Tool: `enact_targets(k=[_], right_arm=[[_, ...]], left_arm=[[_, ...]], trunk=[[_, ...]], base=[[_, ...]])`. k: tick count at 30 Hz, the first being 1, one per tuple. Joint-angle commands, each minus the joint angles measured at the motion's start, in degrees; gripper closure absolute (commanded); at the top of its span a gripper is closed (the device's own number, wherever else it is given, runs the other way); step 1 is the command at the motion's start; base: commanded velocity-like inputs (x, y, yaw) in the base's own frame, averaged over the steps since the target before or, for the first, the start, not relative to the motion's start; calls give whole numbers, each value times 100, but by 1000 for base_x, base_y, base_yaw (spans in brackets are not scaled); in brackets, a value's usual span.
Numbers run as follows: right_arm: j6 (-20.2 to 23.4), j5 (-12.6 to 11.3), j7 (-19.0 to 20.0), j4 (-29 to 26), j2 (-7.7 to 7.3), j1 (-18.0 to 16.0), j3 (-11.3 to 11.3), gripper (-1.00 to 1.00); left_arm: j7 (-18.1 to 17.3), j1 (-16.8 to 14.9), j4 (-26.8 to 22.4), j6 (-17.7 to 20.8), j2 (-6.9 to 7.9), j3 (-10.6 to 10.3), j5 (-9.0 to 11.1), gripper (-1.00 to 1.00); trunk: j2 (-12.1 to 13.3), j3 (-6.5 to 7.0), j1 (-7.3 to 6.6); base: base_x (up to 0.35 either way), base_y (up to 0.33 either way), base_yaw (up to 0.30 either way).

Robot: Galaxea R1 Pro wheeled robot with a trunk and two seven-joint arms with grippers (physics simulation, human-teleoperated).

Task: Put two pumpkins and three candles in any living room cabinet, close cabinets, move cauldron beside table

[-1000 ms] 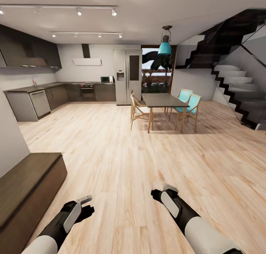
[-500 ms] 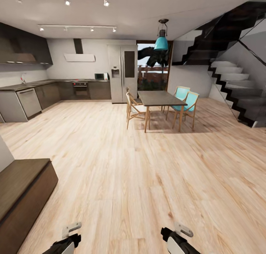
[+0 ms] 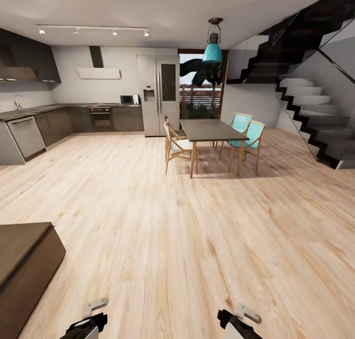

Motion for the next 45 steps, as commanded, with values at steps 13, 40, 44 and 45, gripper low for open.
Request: enact_targets(k=[13,40,44,45], right_arm=[[-6,-17,-4,4,-9,0,-18,-100],[-30,9,1,4,-19,0,33,-100],[-31,2,1,4,-15,0,33,-100],[-31,2,1,4,-17,0,33,-100]], left_arm=[[-1,17,8,-37,3,0,-1,-100],[-1,35,16,-143,-4,0,0,-100],[-3,35,17,-149,-4,0,5,-100],[-2,35,17,-149,-4,0,3,-100]], trunk=[[0,-2,0],[0,-2,0],[0,-2,0],[0,-2,0]], base=[[319,0,-1],[319,0,0],[319,0,0],[319,0,0]])
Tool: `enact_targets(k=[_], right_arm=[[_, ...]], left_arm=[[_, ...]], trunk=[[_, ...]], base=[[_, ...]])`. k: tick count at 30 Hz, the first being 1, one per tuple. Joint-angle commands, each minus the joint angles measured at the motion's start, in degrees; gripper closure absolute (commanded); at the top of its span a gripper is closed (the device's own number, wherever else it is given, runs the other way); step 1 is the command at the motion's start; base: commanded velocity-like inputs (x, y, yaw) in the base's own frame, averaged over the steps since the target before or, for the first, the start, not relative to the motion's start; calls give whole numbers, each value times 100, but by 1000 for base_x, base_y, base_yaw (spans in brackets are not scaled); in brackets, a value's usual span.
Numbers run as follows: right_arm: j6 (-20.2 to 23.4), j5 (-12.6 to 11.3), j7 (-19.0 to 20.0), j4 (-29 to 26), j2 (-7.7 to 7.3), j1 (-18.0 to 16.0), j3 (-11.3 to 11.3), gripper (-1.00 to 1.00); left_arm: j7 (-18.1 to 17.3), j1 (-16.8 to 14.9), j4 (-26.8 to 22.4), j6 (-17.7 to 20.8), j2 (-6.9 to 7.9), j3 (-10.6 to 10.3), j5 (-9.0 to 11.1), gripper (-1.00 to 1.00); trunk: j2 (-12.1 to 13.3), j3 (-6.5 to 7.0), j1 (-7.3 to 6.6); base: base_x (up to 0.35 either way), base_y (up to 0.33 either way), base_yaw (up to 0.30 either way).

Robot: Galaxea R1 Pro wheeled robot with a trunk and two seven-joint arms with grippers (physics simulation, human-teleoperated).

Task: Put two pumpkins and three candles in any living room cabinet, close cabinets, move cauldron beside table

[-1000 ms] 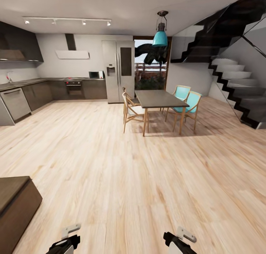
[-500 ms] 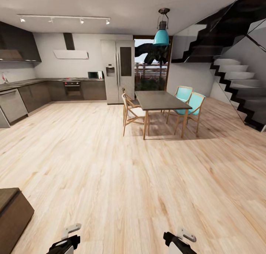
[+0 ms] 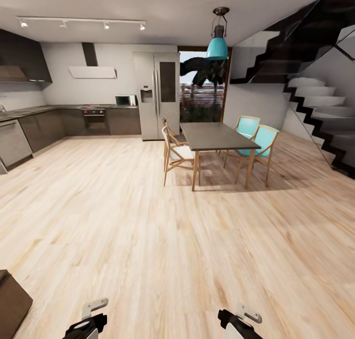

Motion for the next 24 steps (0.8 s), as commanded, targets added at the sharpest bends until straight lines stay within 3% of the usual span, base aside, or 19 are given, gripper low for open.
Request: enact_targets(k=[1,24], right_arm=[[0,-2,0,0,1,0,0,-100],[-10,-10,-7,55,1,3,0,-100]], left_arm=[[1,0,0,0,0,0,-2,-100],[2,0,0,-1,-4,0,-2,-100]], trunk=[[0,0,0],[0,0,0]], base=[[319,0,0],[313,0,0]])
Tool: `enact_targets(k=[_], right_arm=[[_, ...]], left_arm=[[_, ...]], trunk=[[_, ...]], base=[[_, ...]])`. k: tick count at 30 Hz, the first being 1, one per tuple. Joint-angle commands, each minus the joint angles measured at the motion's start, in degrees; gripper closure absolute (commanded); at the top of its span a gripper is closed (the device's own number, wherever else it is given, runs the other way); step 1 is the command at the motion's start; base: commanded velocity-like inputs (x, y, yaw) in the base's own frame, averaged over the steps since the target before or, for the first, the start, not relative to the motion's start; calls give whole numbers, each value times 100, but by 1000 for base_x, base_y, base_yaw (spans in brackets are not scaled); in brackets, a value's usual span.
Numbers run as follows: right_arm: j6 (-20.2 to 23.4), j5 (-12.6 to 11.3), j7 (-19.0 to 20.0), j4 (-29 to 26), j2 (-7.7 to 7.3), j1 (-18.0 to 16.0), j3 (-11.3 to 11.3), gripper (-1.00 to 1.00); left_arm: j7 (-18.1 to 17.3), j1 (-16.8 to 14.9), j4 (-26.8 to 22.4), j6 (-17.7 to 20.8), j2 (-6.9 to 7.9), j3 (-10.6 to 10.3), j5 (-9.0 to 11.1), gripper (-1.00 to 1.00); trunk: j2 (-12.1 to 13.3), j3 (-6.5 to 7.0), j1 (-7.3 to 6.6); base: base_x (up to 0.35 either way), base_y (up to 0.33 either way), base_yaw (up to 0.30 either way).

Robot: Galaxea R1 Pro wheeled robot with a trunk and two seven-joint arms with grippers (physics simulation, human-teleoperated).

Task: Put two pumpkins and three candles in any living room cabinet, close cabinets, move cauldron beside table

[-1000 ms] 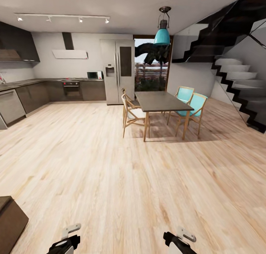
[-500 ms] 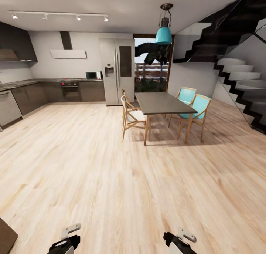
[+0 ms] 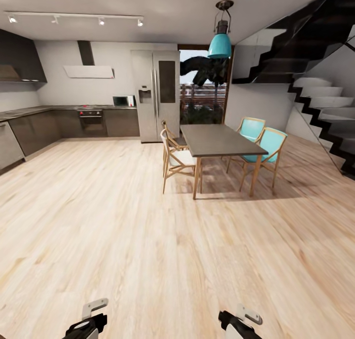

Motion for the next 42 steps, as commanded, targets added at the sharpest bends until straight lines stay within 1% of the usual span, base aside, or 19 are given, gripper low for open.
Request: enact_targets(k=[1,7,13,22,42], right_arm=[[-4,0,2,12,-1,-2,0,-100],[-7,0,7,23,-3,-2,0,-100],[-8,0,7,24,-4,-2,0,-100],[-87,-8,7,86,-7,-1,-11,-100],[-119,-8,7,121,-7,2,-9,-100]], left_arm=[[-1,0,0,0,2,0,-1,-100],[0,0,0,0,-1,0,-1,-100],[-3,0,0,-25,-1,0,0,-100],[-1,0,0,-44,4,4,7,-100],[-3,0,0,-44,-3,0,-1,-100]], trunk=[[0,0,0],[0,0,0],[0,0,0],[0,0,0],[0,0,0]], base=[[300,0,0],[272,0,0],[86,0,-101],[5,0,-267],[0,0,-284]])
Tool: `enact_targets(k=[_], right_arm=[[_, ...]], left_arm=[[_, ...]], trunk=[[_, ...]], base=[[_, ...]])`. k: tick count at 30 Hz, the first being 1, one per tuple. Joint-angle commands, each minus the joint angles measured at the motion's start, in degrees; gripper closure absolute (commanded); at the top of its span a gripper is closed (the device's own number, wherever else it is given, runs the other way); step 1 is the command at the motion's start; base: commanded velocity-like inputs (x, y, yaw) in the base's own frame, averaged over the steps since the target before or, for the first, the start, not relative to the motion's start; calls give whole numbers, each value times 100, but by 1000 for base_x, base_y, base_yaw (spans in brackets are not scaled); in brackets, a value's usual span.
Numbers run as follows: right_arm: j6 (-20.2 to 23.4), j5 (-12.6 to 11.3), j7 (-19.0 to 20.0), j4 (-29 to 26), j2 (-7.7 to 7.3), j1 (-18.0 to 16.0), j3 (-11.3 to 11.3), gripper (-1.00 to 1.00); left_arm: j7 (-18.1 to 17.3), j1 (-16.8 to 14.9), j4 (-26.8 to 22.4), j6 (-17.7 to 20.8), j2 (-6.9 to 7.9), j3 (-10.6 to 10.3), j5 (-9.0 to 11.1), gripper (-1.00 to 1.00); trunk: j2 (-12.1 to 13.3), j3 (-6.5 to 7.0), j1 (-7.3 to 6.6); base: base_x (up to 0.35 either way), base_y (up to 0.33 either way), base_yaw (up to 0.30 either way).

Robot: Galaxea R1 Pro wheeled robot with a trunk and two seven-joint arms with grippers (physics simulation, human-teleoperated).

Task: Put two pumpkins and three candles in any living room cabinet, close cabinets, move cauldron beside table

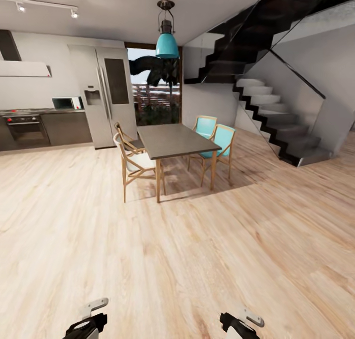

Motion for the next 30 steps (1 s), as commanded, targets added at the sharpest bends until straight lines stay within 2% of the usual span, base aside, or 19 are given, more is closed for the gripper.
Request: enact_targets(k=[1,19,30], right_arm=[[-1,0,0,0,0,-1,0,-100],[-109,-33,-6,35,-2,-5,-34,-100],[-122,-75,-9,78,-62,-3,-61,-100]], left_arm=[[-1,0,0,0,0,0,0,-100],[-2,0,19,0,-6,0,-1,-100],[2,0,35,-5,-5,0,-9,-100]], trunk=[[0,0,0],[0,0,0],[0,8,0]], base=[[0,0,-284],[0,0,-284],[0,0,-288]])
